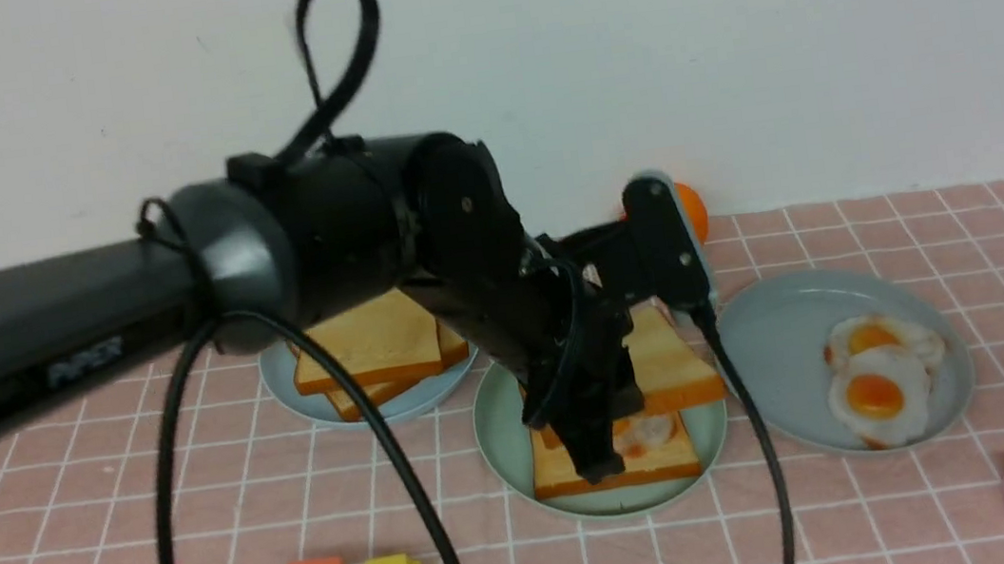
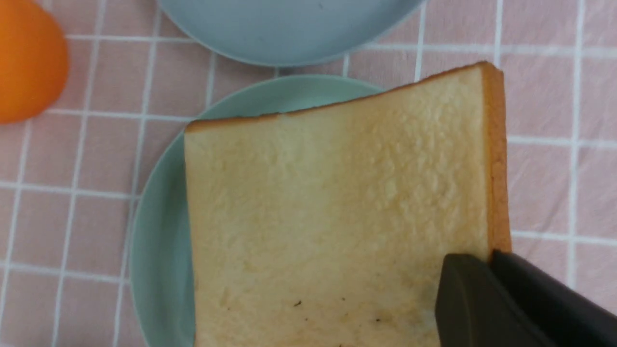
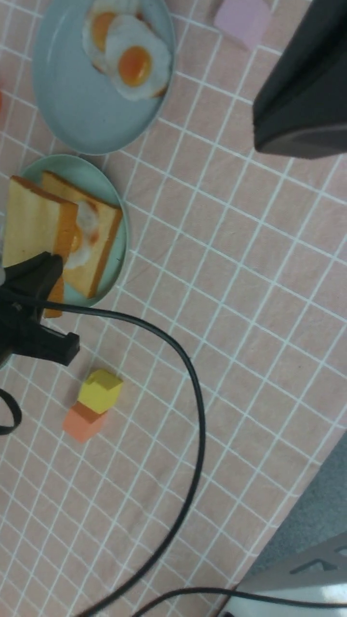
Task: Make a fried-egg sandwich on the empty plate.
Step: Use the left arm to place a slice of bread on the fried egg in the middle
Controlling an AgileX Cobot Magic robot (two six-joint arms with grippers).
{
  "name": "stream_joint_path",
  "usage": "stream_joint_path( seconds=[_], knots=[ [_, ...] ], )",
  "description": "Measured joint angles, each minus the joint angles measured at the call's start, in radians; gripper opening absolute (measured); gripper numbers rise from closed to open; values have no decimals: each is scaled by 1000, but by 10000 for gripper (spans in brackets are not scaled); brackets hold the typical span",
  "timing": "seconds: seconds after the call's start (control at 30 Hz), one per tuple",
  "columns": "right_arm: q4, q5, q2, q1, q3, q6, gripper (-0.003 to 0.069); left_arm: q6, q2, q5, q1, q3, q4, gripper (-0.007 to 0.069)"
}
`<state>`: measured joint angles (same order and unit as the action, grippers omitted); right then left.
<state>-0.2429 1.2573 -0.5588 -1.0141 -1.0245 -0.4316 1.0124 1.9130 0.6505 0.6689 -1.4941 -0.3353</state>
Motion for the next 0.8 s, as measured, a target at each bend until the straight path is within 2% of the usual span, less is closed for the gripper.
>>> stream_joint_path(
  seconds=[0.33, 0.63, 0.8],
  knots=[
    [5, 0, 11, 0, 4, -12, 7, 46, 76, -76, -4, 0, 2, 44],
    [5, 0, 11, 0, 4, -12, 8, 56, 72, -25, -4, 0, 28, 44],
    [4, 0, 11, 0, 4, -12, 8, 132, 65, -5, -8, 0, 22, 44]
  ],
)
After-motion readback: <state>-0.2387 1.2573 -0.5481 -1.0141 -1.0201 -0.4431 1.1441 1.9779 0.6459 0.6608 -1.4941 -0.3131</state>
